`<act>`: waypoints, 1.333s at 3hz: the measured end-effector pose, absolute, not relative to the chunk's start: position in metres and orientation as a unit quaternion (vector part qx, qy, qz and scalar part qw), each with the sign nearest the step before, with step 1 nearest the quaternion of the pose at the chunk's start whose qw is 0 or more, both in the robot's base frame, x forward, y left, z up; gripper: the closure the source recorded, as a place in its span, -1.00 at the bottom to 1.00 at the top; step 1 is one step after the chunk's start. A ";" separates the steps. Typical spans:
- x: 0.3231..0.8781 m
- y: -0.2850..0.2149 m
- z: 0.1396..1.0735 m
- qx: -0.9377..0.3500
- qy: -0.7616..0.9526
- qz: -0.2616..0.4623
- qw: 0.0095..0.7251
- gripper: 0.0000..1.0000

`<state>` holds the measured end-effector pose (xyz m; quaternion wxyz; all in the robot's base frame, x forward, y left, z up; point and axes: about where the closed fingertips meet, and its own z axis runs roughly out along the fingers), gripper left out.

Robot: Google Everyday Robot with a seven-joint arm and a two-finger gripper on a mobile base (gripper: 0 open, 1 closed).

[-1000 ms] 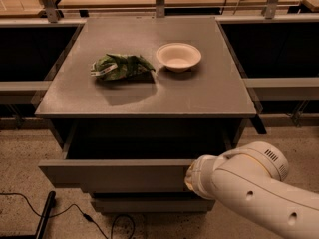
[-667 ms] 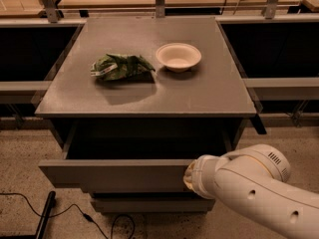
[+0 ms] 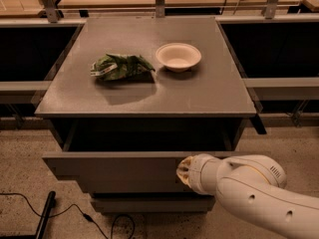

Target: Close top drawer

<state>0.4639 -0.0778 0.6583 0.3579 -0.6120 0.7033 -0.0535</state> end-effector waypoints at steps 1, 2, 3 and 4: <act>0.478 -0.071 0.655 -0.612 0.683 -0.052 0.396 1.00; 0.493 -0.055 0.647 -0.614 0.670 -0.037 0.415 1.00; 0.506 -0.036 0.638 -0.612 0.665 -0.008 0.428 1.00; 0.515 -0.031 0.640 -0.610 0.662 0.018 0.435 1.00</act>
Offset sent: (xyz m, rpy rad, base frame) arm 0.0493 0.0105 -0.0069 0.1605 -0.0858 0.1081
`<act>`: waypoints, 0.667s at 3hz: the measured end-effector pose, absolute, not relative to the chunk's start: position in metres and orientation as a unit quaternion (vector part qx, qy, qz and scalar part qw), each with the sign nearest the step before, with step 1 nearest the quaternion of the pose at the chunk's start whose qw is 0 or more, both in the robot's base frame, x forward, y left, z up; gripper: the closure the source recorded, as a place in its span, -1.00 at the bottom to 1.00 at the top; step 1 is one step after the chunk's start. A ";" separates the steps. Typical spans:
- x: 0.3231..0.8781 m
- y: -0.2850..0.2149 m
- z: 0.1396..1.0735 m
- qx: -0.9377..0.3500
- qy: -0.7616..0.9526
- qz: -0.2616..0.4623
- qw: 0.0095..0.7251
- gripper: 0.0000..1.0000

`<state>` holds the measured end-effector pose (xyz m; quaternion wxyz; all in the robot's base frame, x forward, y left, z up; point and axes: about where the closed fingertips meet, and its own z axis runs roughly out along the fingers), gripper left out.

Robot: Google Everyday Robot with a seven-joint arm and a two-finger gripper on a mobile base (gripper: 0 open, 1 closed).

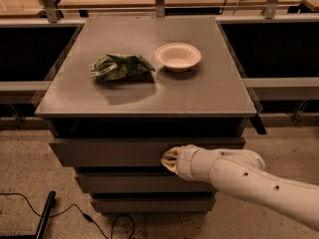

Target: Close top drawer

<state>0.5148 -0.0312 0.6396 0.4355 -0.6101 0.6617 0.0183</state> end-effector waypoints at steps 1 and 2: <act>0.516 -0.038 0.646 -0.609 0.660 0.028 0.438 1.00; 0.519 -0.047 0.653 -0.605 0.663 0.031 0.441 1.00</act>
Offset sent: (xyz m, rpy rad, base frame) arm 0.0067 -0.0322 0.0227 0.0425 0.0107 -0.0110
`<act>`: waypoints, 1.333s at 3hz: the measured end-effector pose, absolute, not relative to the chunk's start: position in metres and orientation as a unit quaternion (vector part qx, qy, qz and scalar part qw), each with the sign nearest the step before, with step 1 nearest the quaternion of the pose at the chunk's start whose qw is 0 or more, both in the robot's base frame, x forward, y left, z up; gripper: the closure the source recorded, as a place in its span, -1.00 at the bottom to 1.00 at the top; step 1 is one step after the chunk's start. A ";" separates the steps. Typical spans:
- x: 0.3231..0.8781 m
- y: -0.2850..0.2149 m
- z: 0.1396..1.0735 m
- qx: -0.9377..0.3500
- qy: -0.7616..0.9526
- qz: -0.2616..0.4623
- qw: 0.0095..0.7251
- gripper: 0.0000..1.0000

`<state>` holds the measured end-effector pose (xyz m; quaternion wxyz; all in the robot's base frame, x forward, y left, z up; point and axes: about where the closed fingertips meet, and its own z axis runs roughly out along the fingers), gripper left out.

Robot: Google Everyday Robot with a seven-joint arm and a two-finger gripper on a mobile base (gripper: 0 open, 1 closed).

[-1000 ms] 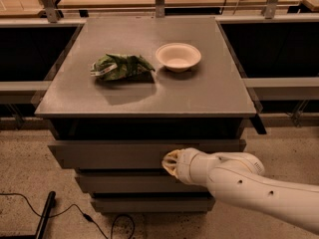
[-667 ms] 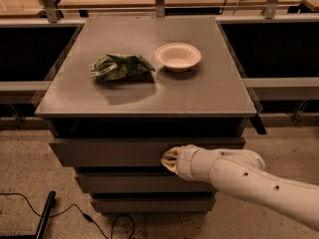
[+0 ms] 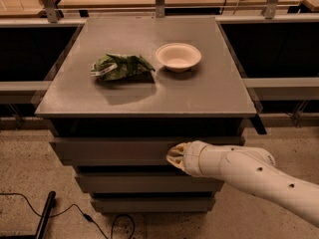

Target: Close top drawer

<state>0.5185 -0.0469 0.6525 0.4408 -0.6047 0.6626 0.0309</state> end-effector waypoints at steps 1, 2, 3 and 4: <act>0.537 -0.054 0.656 -0.588 0.673 0.023 0.447 1.00; 0.536 -0.054 0.656 -0.588 0.673 0.023 0.447 1.00; 0.513 -0.045 0.653 -0.598 0.665 0.026 0.446 1.00; 0.482 -0.035 0.642 -0.597 0.669 0.030 0.442 1.00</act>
Offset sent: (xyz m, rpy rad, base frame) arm 0.0365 -0.0124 0.0034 0.0289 -0.0166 -0.0856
